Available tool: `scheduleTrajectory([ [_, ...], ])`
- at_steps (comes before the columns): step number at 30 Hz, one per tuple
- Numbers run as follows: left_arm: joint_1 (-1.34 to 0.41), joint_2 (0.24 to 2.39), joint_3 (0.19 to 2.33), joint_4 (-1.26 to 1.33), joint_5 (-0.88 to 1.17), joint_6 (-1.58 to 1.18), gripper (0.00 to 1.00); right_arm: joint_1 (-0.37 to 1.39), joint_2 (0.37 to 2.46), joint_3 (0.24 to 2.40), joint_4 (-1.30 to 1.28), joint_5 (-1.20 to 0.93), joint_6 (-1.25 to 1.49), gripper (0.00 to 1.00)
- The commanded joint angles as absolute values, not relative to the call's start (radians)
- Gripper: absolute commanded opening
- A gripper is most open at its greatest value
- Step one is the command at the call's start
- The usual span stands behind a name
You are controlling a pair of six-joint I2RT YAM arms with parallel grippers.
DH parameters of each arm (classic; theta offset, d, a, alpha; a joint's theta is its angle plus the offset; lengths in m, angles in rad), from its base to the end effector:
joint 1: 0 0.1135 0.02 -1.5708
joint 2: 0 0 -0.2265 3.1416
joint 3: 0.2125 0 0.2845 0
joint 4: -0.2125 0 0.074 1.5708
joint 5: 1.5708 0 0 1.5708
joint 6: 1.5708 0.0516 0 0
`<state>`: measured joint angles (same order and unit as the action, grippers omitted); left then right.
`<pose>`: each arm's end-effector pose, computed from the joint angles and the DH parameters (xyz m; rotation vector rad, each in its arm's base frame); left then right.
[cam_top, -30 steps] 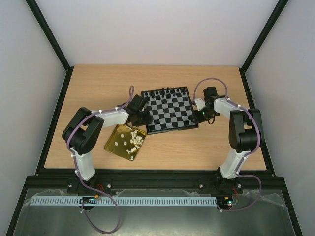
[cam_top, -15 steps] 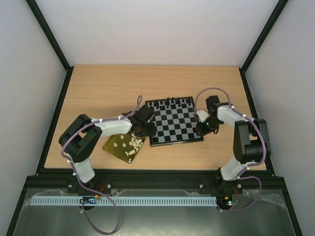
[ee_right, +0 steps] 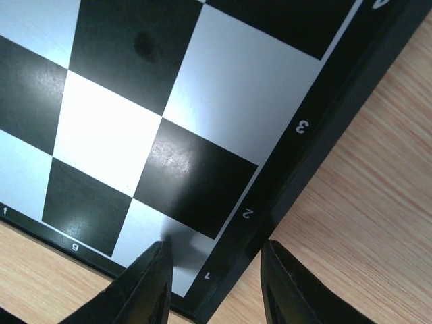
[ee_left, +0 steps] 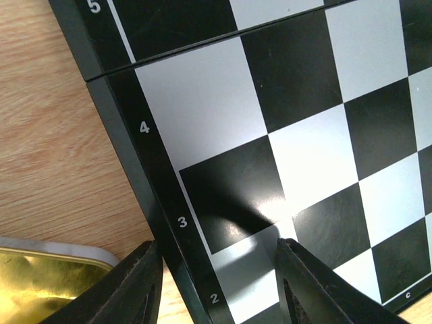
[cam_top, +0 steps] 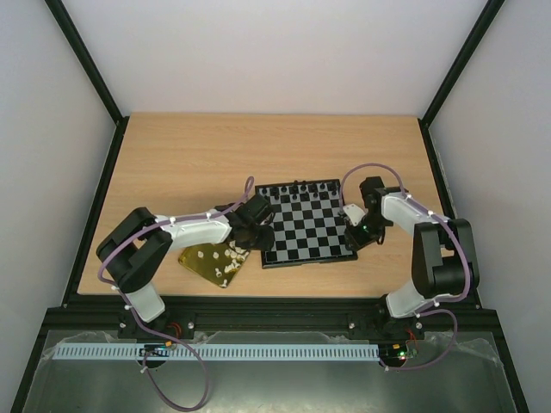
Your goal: Set up the chess pieces on the board
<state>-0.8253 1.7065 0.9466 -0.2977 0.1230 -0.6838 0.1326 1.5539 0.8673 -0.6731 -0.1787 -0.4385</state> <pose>0.2362 -0.2652 0.0808 0.2416 2.7731 -0.6251 0.2916 0.0481 0.0881 -0.8430 2.7738 0.2099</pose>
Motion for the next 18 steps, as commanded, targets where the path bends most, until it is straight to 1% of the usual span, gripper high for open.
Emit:
scheduleTrajectory([
  [1,-0.844,1.663,1.006,-0.271,0.123,-0.635,0.48,0.152,1.506,0.856,-0.748,-0.227,-0.456,0.39],
  [4,-0.845,1.626,1.052,-0.325,0.088,-0.573,0.53,0.137,1.454,0.9,-0.766,-0.21,-0.439,0.46],
  [6,-0.845,1.583,1.078,-0.371,0.05,-0.536,0.55,0.133,1.415,0.933,-0.773,-0.193,-0.409,0.49],
  [11,-0.844,1.462,1.094,-0.519,-0.101,-0.514,0.56,0.135,1.337,1.018,-0.761,-0.203,-0.332,0.52],
  [12,-0.845,1.436,1.086,-0.553,-0.138,-0.523,0.56,0.134,1.324,1.028,-0.748,-0.229,-0.314,0.52],
  [15,-0.835,1.382,1.06,-0.672,-0.233,-0.573,0.55,0.135,1.288,1.027,-0.68,-0.441,-0.287,0.51],
  [18,-0.803,1.344,1.023,-0.749,-0.245,-0.612,0.51,0.135,1.233,0.938,-0.559,-0.645,-0.247,0.51],
])
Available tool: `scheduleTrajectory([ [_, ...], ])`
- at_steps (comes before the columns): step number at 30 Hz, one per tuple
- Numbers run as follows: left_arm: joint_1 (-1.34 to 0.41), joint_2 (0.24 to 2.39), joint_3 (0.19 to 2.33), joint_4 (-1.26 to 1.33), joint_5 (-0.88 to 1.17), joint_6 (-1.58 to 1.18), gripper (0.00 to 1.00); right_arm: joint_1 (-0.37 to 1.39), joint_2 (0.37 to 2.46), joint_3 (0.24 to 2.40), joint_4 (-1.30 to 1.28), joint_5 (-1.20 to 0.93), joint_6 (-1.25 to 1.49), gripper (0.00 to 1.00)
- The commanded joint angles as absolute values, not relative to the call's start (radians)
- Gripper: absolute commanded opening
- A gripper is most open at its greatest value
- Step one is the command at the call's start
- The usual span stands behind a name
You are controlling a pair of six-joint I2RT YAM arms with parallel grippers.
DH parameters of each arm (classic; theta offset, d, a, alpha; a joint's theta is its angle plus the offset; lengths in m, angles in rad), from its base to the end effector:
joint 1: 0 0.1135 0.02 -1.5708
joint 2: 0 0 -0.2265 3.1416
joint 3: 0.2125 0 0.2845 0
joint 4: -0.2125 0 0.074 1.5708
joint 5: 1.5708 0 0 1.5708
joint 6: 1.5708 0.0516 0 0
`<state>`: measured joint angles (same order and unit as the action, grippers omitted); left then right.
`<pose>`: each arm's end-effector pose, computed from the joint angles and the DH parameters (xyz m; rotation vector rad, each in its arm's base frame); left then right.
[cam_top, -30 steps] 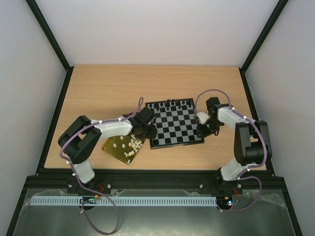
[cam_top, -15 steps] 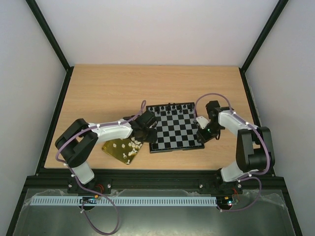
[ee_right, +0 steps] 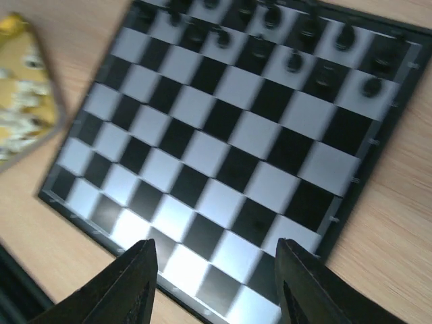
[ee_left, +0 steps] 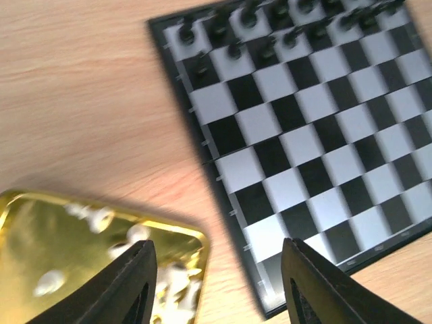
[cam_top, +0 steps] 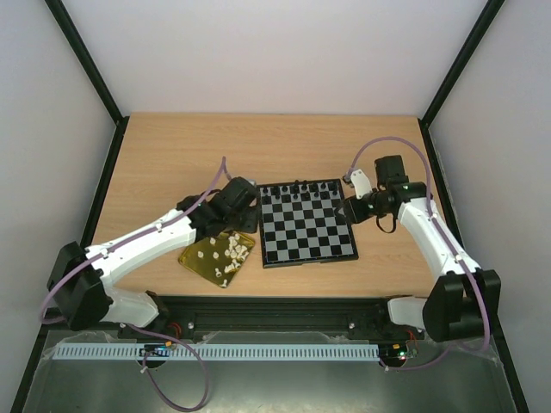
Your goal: Set up the chess pieces on the board
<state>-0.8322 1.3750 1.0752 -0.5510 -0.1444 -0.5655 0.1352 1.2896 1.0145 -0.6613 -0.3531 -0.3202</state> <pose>0.2356 -0.2477 0.2168 0.2610 2.4497 -0.4600 0.3084 0.0600 0.2147 -0.6948 2.3611 0.3620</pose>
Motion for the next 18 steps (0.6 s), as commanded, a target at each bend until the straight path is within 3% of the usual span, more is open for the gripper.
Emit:
scheduleTrajectory([
  [1,-0.789,1.332,1.006,-0.765,-0.245,-0.618,0.49,0.134,1.206,0.898,-0.509,-0.694,-0.234,0.51],
  [6,-0.681,1.295,0.912,-0.742,-0.183,-0.604,0.44,0.135,1.13,0.76,-0.408,-0.712,-0.286,0.53],
  [12,-0.574,1.343,0.875,-0.688,-0.141,-0.542,0.43,0.135,1.124,0.758,-0.398,-0.69,-0.287,0.54],
  [18,-0.524,1.409,0.867,-0.668,-0.095,-0.491,0.29,0.134,1.132,0.756,-0.399,-0.66,-0.294,0.54],
])
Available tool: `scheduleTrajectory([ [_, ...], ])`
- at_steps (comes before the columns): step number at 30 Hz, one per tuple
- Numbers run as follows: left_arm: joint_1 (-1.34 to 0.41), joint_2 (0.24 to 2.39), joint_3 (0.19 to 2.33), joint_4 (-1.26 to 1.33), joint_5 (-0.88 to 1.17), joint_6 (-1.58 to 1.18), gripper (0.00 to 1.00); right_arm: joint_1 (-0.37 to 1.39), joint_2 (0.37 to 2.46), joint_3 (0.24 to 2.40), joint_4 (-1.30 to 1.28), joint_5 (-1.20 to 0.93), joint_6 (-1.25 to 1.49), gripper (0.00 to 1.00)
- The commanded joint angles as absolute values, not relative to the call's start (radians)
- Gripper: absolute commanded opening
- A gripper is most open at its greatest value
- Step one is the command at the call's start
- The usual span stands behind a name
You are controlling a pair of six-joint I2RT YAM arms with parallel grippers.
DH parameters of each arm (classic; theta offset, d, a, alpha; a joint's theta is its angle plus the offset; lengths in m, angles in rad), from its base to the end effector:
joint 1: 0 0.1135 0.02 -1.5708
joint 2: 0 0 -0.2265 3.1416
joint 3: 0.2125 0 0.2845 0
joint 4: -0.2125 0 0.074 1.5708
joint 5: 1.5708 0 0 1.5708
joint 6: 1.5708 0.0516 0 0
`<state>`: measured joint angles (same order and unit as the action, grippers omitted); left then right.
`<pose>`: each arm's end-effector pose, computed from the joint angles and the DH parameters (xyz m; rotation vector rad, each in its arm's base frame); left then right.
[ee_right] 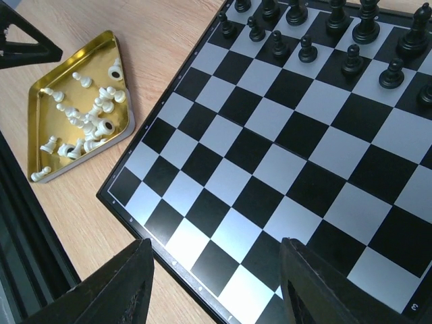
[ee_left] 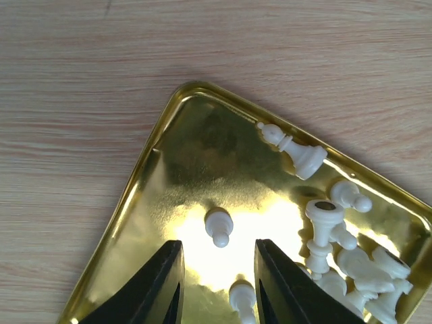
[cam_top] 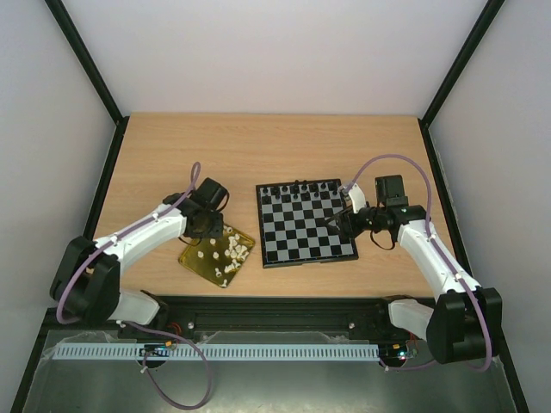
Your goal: Set up the chess pieces on the board
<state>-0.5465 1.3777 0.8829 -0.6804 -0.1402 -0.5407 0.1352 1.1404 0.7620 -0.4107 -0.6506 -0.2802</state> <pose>0.2583 -0.1487 0.1411 -0.0305 2.7294 -0.1189 0.2803 0.0697 0.1907 -0.7650 2.1235 0.6853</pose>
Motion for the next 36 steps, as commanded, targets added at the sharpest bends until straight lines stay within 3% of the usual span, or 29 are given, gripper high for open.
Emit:
scheduleTrajectory([
  [1,-0.523,1.413,0.86,-0.659,-0.091,-0.49,0.28,0.134,1.133,0.756,-0.399,-0.658,-0.296,0.54],
  [14,-0.517,1.516,0.841,-0.626,-0.091,-0.484,0.21,0.134,1.146,0.758,-0.405,-0.661,-0.303,0.54],
  [26,-0.518,1.541,0.83,-0.617,-0.076,-0.478,0.07,0.135,1.15,0.758,-0.407,-0.659,-0.304,0.54],
  [36,-0.536,1.423,0.917,-0.682,-0.031,-0.456,0.02,0.135,1.149,0.758,-0.407,-0.659,-0.302,0.54],
])
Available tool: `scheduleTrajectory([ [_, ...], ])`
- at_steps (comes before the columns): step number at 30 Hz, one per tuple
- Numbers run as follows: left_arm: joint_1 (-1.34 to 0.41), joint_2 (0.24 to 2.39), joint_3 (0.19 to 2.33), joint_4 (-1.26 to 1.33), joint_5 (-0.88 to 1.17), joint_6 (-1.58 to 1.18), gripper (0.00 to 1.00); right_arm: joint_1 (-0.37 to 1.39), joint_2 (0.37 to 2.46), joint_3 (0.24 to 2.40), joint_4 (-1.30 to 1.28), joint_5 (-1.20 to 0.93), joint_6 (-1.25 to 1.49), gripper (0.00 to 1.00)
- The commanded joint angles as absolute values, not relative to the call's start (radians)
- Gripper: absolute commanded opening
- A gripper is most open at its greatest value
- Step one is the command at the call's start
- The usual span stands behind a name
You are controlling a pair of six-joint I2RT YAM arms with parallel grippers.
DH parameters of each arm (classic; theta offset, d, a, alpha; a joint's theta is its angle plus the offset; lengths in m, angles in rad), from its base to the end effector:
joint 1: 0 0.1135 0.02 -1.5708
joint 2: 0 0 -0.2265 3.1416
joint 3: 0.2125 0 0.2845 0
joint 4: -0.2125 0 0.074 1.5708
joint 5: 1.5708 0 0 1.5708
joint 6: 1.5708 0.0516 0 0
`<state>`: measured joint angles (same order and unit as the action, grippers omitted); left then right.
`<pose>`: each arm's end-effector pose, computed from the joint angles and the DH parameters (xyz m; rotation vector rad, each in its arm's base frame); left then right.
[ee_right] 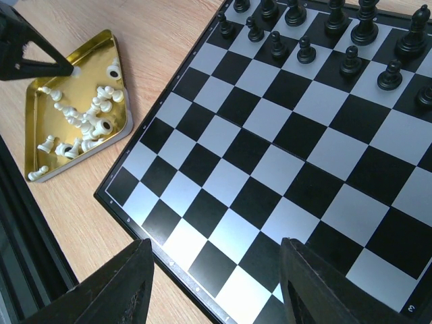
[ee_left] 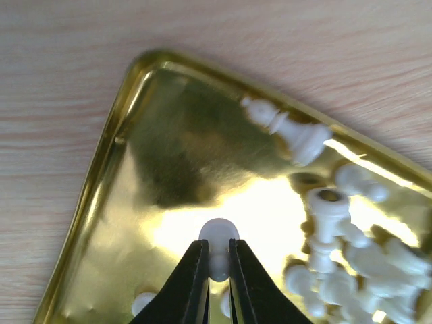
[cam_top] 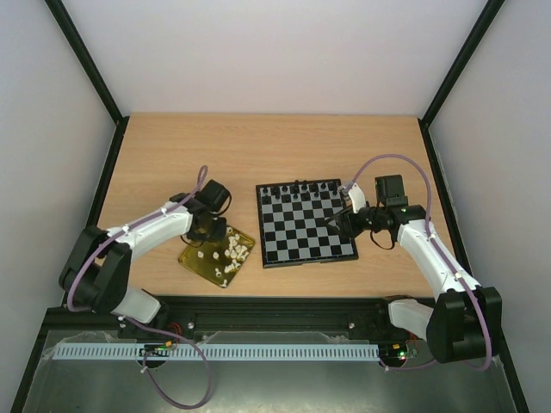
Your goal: Set up the chess pieces on the board
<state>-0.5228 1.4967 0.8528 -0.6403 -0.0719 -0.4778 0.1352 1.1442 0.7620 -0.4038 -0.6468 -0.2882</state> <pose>0.2593 -0.1452 0.1001 0.0494 2.8536 -0.1075 0.2813 0.0696 0.1902 -0.7720 2.1181 0.6756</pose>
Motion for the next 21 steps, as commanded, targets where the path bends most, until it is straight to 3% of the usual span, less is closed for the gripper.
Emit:
scheduleTrajectory([
  [1,-0.551,1.408,0.928,-0.681,-0.016,-0.446,0.02,0.135,1.15,0.759,-0.406,-0.659,-0.301,0.54],
  [9,-0.733,1.43,1.035,-0.65,0.101,-0.338,0.02,0.134,1.145,0.768,-0.385,-0.596,-0.262,0.53],
  [21,-0.914,1.649,1.161,-0.671,0.068,-0.289,0.02,0.125,1.154,0.765,-0.331,-0.415,-0.19,0.53],
])
